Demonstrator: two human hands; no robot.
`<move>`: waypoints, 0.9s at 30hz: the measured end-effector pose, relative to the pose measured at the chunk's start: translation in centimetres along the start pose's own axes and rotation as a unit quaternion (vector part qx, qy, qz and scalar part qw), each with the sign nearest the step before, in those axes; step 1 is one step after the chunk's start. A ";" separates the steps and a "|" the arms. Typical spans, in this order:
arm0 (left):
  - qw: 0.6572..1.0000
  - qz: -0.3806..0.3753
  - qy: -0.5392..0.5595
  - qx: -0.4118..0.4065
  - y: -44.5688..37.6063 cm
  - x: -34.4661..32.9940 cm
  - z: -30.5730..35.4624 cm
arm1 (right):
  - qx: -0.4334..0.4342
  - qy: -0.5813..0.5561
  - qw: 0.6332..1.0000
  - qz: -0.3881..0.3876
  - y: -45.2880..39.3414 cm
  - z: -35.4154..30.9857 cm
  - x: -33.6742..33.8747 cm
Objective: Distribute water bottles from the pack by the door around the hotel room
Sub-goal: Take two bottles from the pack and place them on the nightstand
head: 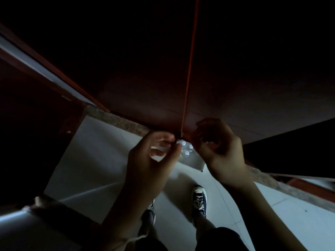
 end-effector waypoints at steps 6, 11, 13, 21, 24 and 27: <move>0.988 -0.126 -0.075 0.045 -6.9 -1.8 -6.8 | -0.057 0.106 0.991 0.059 1.3 7.1 -3.1; 0.967 -0.193 -0.145 0.085 -12.7 -4.8 -15.4 | -0.171 0.123 0.965 0.154 5.0 16.6 -5.5; 0.958 -0.207 -0.174 0.095 -14.6 -6.5 -19.6 | -0.206 0.132 0.954 0.175 7.1 21.3 -6.4; 0.953 -0.185 -0.210 0.113 -21.5 -14.6 -38.1 | -0.293 0.175 0.933 0.113 13.9 39.6 -7.8; 0.949 -0.178 -0.234 0.111 -24.9 -18.1 -45.4 | -0.320 0.211 0.920 0.078 15.5 47.5 -8.4; 0.944 -0.168 -0.262 0.113 -29.0 -21.3 -52.1 | -0.320 0.242 0.915 0.030 16.0 55.6 -10.0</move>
Point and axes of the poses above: each hand's wrist, its own y-axis away from the middle knuckle, its own x-axis out of the back of the hand, z = x × y, the point moved 3 cm from there along -y, towards the middle knuckle, and after that the axes turned 15 degrees about x, right-handed, at the moved point
